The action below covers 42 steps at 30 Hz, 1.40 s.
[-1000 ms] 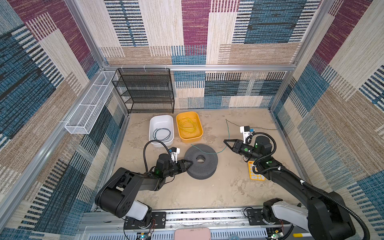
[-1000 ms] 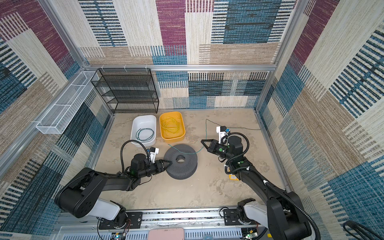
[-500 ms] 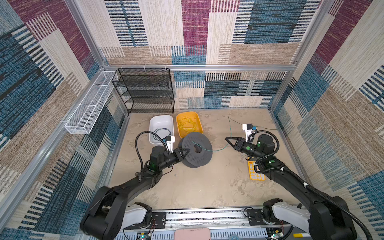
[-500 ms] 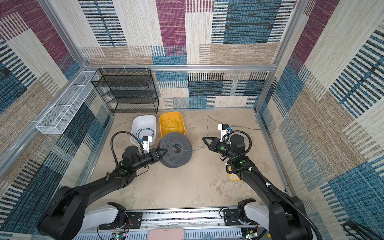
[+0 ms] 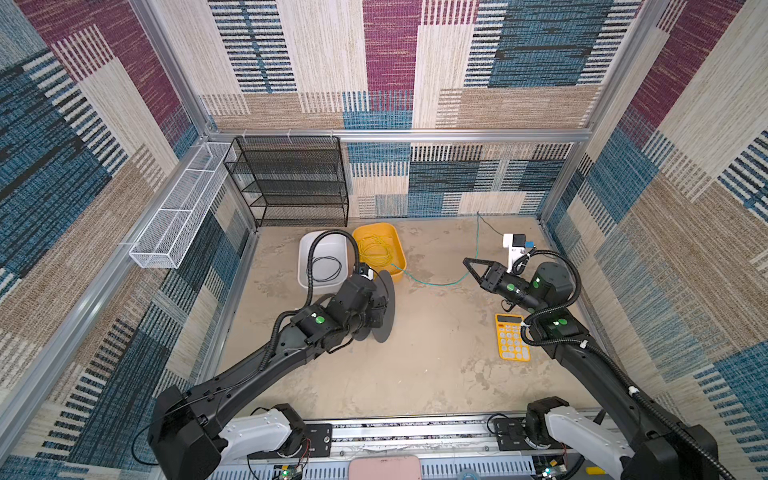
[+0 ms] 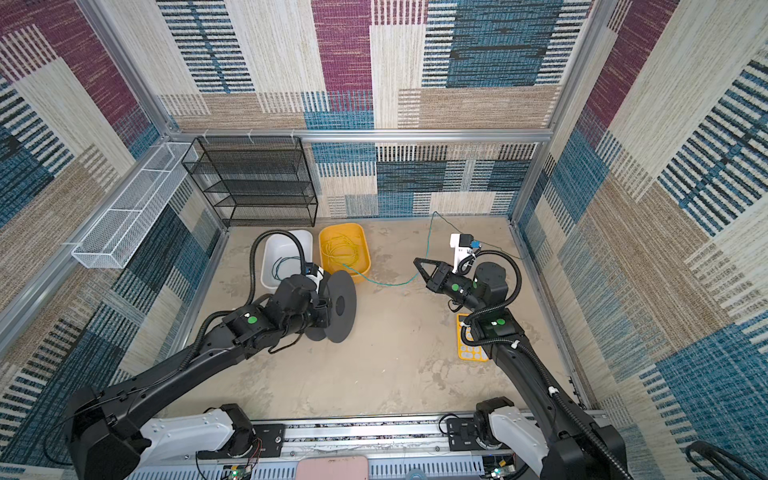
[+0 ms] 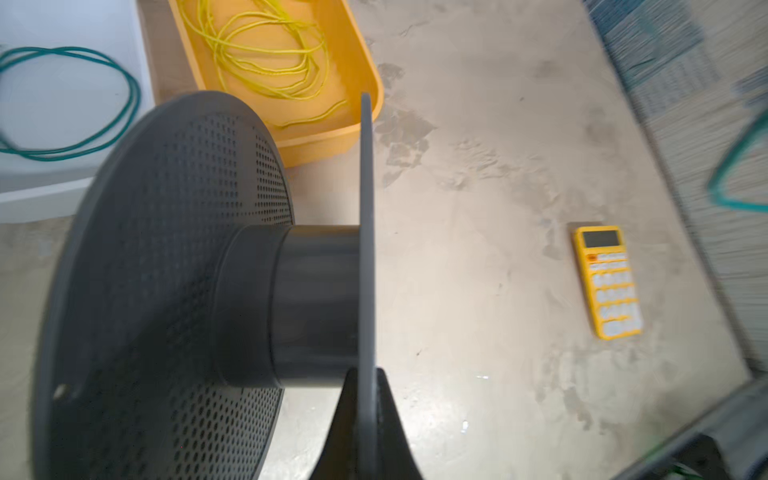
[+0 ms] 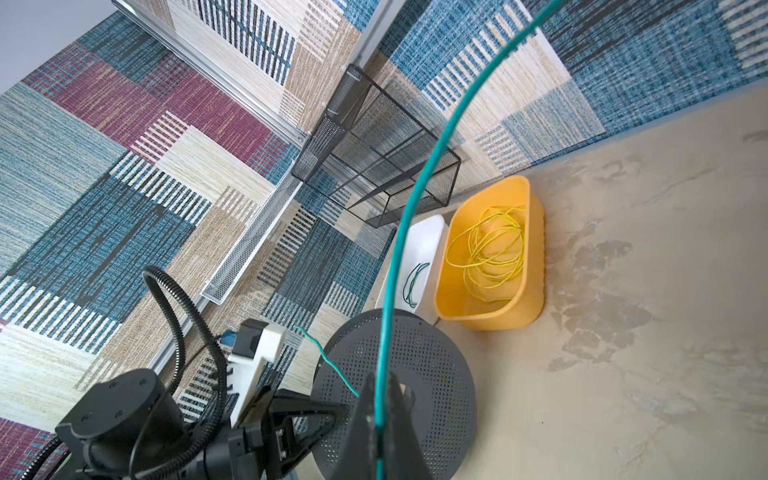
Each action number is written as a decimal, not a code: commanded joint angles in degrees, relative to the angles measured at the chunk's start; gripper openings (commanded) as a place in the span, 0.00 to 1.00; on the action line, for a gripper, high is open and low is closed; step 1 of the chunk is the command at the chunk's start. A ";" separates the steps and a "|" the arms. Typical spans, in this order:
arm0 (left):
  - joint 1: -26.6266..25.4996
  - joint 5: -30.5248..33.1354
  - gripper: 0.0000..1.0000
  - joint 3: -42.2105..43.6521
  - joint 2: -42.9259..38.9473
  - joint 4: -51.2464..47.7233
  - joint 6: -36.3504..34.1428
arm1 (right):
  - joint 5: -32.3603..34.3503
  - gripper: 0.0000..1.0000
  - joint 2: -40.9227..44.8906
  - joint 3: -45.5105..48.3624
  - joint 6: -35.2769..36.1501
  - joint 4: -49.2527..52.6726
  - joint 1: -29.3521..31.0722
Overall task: Wrap the cables
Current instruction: 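Grasp the grey spool flange with the left gripper and tip it upright, then hold the upright spool with the left gripper while right gripper approaches with cable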
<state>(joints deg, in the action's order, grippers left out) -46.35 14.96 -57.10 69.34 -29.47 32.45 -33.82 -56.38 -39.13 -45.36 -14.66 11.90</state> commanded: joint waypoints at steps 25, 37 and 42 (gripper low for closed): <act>-10.00 16.39 0.17 -4.24 12.24 1.44 5.32 | 2.20 0.00 0.84 0.67 2.04 2.22 -1.88; -10.20 12.22 0.61 -8.46 6.52 -2.62 0.22 | 2.12 0.00 0.35 0.46 2.03 2.10 -1.90; -10.82 15.83 0.58 -7.91 -4.64 -8.57 -0.28 | 0.82 0.00 -0.98 1.06 1.37 0.17 -1.88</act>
<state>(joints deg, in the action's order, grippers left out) -57.49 28.29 -66.06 68.53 -32.58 33.47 -32.42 -56.99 -38.17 -43.68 -11.99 10.04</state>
